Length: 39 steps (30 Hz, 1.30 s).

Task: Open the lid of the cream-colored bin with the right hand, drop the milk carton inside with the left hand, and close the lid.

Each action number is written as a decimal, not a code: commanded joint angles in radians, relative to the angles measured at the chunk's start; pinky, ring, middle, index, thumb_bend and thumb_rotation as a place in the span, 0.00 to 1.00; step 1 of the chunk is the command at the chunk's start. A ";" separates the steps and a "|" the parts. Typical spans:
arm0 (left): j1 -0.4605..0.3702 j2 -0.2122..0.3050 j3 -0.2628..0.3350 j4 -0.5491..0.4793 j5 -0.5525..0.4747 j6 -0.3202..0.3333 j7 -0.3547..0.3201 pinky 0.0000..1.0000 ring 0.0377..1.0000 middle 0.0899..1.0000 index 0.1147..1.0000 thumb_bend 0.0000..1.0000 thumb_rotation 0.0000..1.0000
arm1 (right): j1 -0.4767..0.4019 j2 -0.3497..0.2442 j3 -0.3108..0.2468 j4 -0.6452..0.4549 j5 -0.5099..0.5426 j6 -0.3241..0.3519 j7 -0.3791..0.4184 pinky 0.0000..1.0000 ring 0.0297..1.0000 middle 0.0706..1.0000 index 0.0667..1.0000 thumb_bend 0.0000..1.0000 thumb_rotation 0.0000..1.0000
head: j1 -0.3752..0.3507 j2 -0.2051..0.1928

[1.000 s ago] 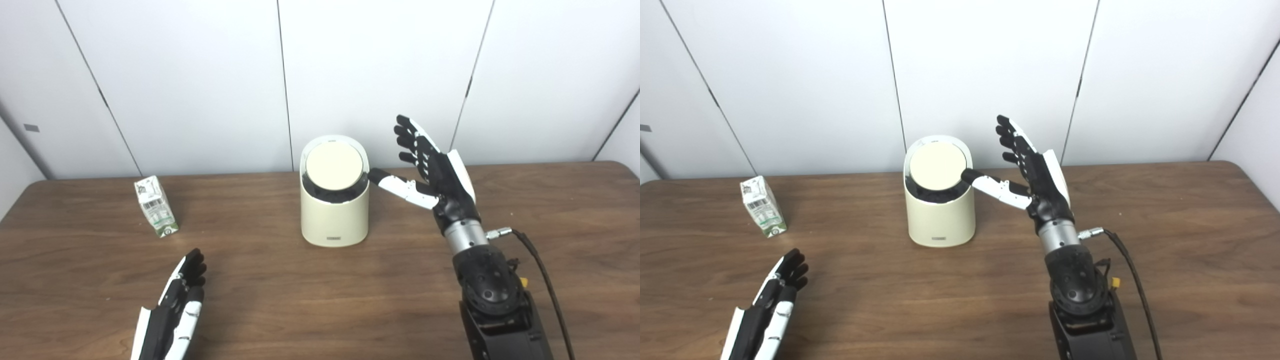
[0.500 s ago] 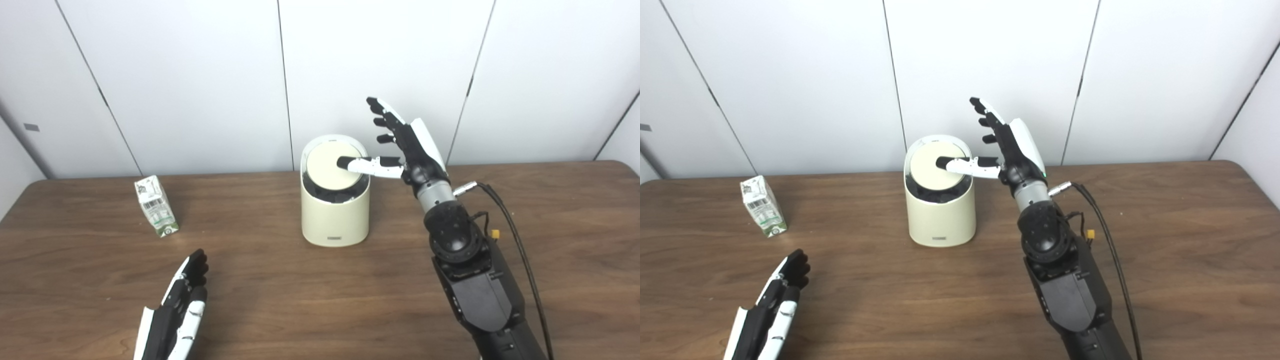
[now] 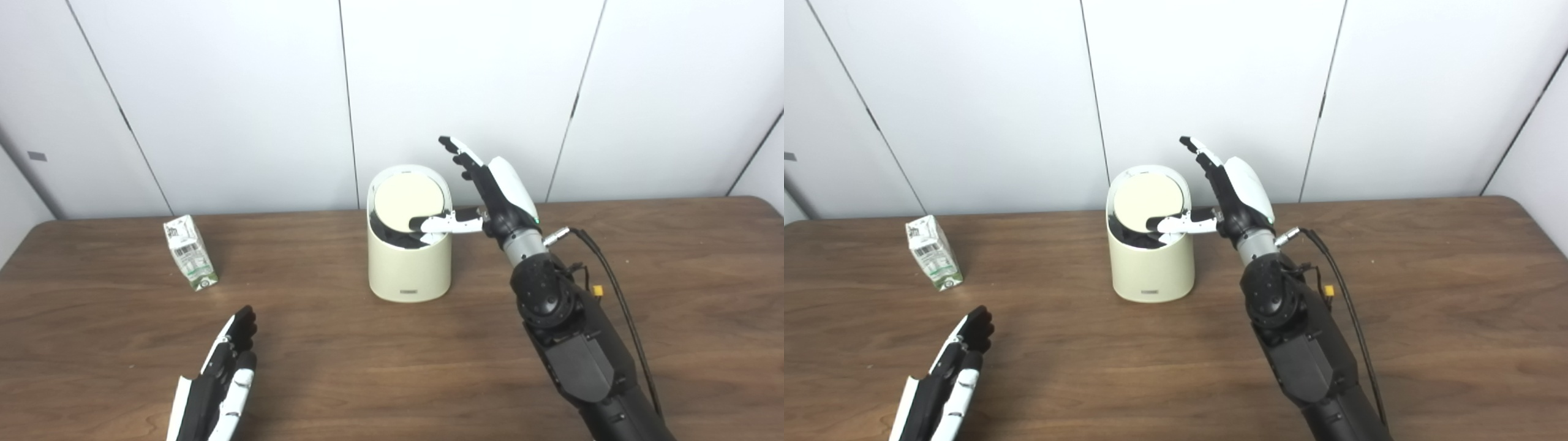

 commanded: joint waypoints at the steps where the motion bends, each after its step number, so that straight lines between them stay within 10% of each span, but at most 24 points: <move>1: 0.065 -0.018 -0.013 -0.013 0.002 -0.005 0.008 0.95 0.93 0.94 0.96 0.41 0.74 | -0.049 -0.011 0.012 -0.003 -0.032 -0.041 -0.015 0.84 0.90 0.91 0.90 0.86 0.29 | 0.000 0.002; 39: 0.067 -0.015 -0.012 -0.013 0.002 -0.036 0.014 0.93 0.93 0.93 0.96 0.44 0.75 | -0.110 -0.097 0.143 -0.049 -0.288 -0.047 0.052 0.85 0.93 0.92 0.92 1.00 0.18 | 0.005 0.016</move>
